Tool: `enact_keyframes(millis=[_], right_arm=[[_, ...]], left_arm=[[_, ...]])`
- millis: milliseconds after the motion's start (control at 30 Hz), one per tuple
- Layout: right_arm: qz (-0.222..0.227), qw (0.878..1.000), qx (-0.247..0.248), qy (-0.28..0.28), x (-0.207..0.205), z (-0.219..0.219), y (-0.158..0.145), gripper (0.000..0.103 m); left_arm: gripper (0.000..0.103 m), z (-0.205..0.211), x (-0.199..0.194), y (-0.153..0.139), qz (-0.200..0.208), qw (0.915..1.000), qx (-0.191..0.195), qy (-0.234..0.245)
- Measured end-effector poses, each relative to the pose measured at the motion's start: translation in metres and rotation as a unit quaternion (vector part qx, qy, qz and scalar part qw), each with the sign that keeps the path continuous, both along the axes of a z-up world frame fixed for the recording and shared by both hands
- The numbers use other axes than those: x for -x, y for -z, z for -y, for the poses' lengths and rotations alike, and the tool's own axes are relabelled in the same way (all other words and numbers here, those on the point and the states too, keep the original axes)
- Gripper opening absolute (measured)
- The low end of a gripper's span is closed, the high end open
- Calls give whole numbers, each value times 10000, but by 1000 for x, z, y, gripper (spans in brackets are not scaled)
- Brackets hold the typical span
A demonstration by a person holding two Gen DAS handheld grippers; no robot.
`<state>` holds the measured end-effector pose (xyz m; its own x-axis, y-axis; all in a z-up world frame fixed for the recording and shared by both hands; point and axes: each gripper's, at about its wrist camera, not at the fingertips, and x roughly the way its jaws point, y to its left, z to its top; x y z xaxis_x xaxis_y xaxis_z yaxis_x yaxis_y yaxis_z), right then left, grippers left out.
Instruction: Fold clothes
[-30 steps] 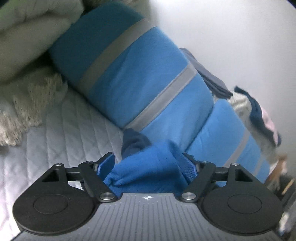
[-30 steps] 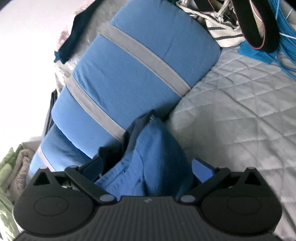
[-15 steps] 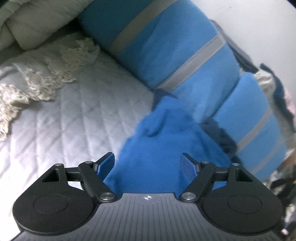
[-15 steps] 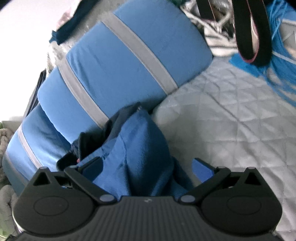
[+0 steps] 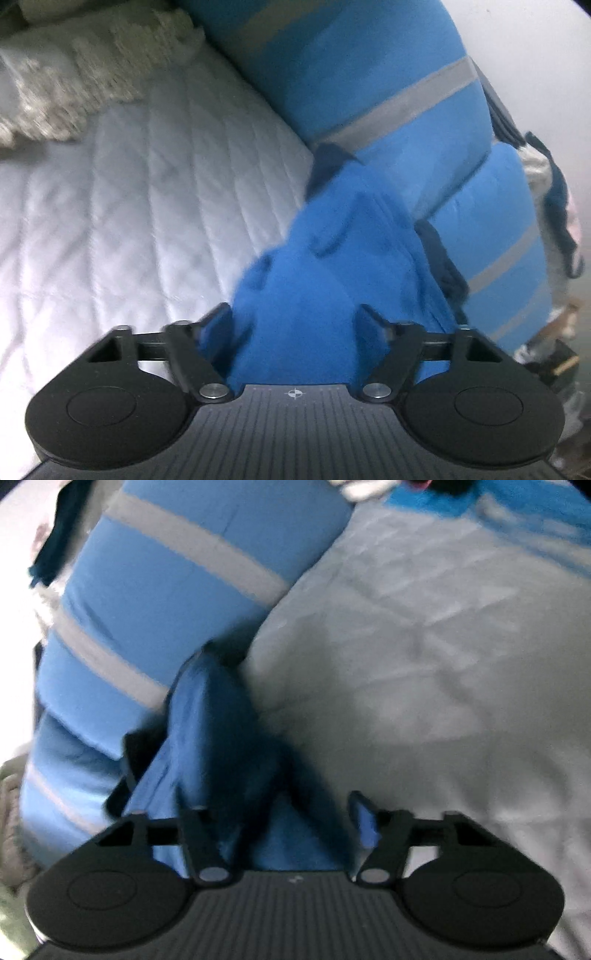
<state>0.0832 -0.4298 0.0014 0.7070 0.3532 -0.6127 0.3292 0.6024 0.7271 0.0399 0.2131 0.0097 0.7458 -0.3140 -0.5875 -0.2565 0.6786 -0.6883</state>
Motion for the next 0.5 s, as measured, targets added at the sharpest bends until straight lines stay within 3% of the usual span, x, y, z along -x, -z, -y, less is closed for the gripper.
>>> enact_keyframes(millis=[33,67,133,167,267,400,500], right_arm=[[44,10000,-4,-70,0,-3,-1,41],[92,9999,9,-139,-1,-5,-3,24],[293,9990,302,-177,1,-8,-13,13],[393,9982,450,-103,4,-7,-18,1],[736,9921,1000,187,14,-4,-40,1],[836,9891,1180,258,17,1,-49,2],[461,9965,648,260,6,7,-31,23]], left_arm=[[37,3,1,-2,67,9999,-67,34],[25,6,1,-4,134,9998,-134,68],[17,10,4,-10,331,9989,-302,93],[15,11,6,-14,456,9981,-397,76],[14,16,9,-23,721,9953,-634,94],[14,22,11,-28,754,9931,-889,98],[14,21,10,-27,674,9940,-863,53]])
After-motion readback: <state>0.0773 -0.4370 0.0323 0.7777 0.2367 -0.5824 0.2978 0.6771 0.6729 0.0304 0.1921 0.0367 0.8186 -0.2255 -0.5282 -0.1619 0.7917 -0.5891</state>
